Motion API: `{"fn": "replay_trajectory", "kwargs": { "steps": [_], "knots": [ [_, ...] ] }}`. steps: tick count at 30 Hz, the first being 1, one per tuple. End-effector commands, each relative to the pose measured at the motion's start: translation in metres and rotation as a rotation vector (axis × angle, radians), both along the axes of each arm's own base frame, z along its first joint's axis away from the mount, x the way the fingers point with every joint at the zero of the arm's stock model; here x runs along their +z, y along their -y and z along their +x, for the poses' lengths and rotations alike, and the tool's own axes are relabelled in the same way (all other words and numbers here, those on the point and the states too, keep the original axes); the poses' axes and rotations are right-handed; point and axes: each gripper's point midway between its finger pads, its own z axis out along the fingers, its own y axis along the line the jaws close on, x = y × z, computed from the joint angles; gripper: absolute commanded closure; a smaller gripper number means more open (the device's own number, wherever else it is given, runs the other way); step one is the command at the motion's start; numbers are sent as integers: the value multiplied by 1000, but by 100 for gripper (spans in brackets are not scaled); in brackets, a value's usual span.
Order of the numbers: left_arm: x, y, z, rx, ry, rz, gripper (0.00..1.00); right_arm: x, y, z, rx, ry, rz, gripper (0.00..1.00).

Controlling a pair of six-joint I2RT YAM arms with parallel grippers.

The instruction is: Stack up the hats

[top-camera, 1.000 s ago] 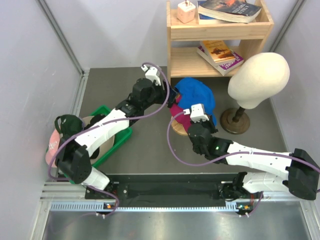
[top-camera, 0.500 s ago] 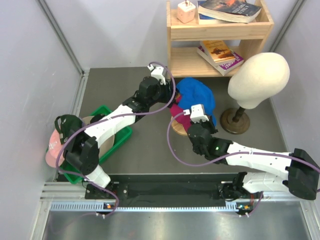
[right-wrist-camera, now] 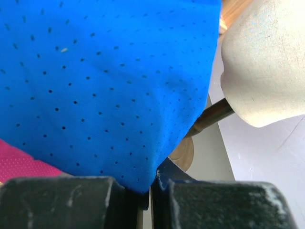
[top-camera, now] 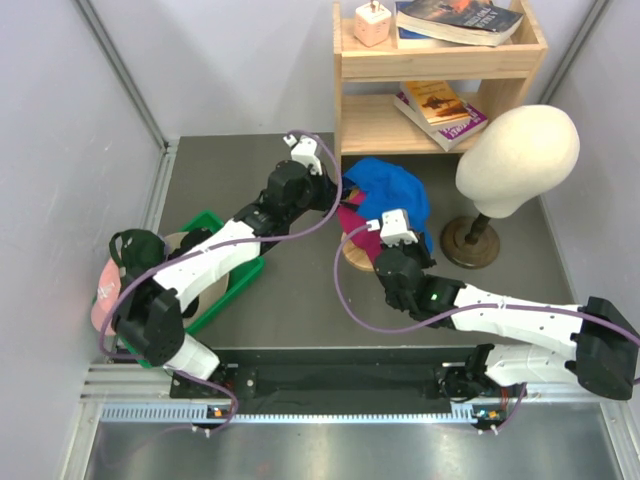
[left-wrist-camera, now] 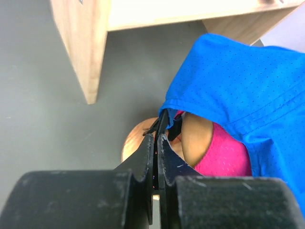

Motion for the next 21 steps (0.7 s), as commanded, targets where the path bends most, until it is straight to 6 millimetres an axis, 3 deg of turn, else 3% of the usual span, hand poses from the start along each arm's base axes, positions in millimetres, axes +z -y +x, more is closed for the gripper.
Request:
{"fn": "replay_trajectory", "kwargs": {
  "steps": [1,10,12,13,15,16,19,21],
  "knots": [
    [40,-21,-5,61,118,-20,100,-6,-14,-4,48,-21,-13,100],
    [-6,-36,-9,109,36,76,100,-10,-11,-10,49,-37,1,100],
    [-14,-44,-10,135,29,103,100,-9,-9,-12,52,-38,8,94],
    [-16,-46,-11,141,28,107,100,-9,-9,-13,54,-40,9,76],
    [-22,-49,-13,148,24,115,100,-9,-9,-14,62,-43,21,52],
    [-24,-50,-13,148,20,117,100,-11,-9,-16,65,-52,10,32],
    [-29,-48,-16,129,14,119,100,-14,-10,-22,75,-66,13,14],
    [-33,-48,-18,126,12,119,100,-14,-11,-25,82,-68,29,10]
  ]
}}
